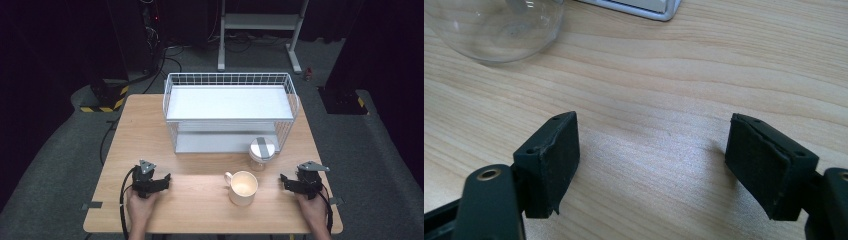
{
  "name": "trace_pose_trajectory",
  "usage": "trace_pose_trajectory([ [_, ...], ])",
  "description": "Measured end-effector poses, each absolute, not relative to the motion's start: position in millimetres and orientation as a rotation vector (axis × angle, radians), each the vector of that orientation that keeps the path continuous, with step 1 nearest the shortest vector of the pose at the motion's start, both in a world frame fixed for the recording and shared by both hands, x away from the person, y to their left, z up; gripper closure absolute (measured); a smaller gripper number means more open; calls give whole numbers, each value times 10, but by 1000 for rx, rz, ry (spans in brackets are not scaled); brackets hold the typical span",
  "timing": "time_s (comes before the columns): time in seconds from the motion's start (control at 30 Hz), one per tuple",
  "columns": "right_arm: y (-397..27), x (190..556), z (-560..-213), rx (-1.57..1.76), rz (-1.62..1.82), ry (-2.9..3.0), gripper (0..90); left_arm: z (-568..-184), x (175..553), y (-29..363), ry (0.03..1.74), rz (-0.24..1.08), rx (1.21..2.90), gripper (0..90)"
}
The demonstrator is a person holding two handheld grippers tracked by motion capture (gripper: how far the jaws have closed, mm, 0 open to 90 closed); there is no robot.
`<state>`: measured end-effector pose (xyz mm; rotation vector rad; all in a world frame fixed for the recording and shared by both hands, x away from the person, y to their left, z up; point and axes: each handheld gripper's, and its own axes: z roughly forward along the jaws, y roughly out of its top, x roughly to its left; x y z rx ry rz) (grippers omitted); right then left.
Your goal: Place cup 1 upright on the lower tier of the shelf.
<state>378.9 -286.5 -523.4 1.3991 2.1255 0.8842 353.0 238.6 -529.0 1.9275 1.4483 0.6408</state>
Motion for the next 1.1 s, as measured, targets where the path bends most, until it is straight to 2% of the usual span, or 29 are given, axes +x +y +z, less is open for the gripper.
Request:
trace_pose_trajectory([
  [1.1,-2845,3735,-5229,1392,901,2128,207,-5292,3532,2386,1449,643,1923,156],
])
